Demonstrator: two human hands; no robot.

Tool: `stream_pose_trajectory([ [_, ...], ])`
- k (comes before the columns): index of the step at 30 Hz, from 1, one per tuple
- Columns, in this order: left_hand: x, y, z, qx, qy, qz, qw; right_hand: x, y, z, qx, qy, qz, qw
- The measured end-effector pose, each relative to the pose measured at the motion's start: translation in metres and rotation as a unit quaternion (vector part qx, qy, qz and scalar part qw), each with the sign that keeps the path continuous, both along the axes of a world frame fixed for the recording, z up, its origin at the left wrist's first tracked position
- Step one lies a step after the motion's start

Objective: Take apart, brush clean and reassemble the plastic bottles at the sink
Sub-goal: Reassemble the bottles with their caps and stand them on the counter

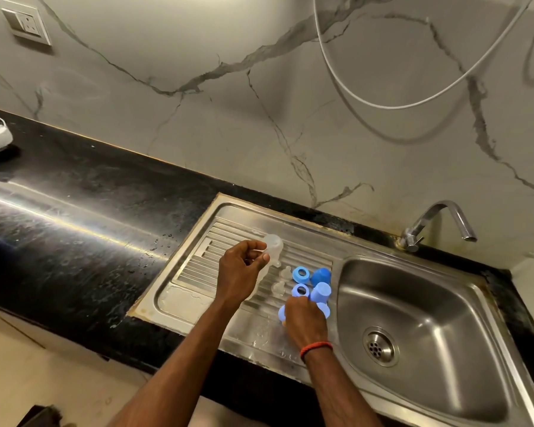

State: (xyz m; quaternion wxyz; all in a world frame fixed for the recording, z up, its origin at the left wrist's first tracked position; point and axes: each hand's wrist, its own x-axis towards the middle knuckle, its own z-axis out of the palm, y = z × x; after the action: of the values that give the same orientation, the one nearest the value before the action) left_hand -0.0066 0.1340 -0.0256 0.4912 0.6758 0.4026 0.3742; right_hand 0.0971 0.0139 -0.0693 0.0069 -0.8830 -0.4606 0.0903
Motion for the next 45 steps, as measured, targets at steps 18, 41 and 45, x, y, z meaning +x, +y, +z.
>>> stream_pose_trajectory([
  [18, 0.012, 0.007, 0.009, -0.015, -0.032, 0.001, 0.999, 0.022, 0.011, 0.068, 0.483, 0.12, 0.043, 0.866],
  [41, 0.013, 0.002, 0.026, -0.18, -0.145, -0.114, 0.966, 0.016, 0.025, 0.073, 0.502, 0.22, 0.038, 0.836],
  [45, 0.016, 0.001, 0.028, -0.279, -0.193, -0.152, 0.928, 0.015, 0.028, 0.072, 0.483, 0.225, 0.038, 0.846],
])
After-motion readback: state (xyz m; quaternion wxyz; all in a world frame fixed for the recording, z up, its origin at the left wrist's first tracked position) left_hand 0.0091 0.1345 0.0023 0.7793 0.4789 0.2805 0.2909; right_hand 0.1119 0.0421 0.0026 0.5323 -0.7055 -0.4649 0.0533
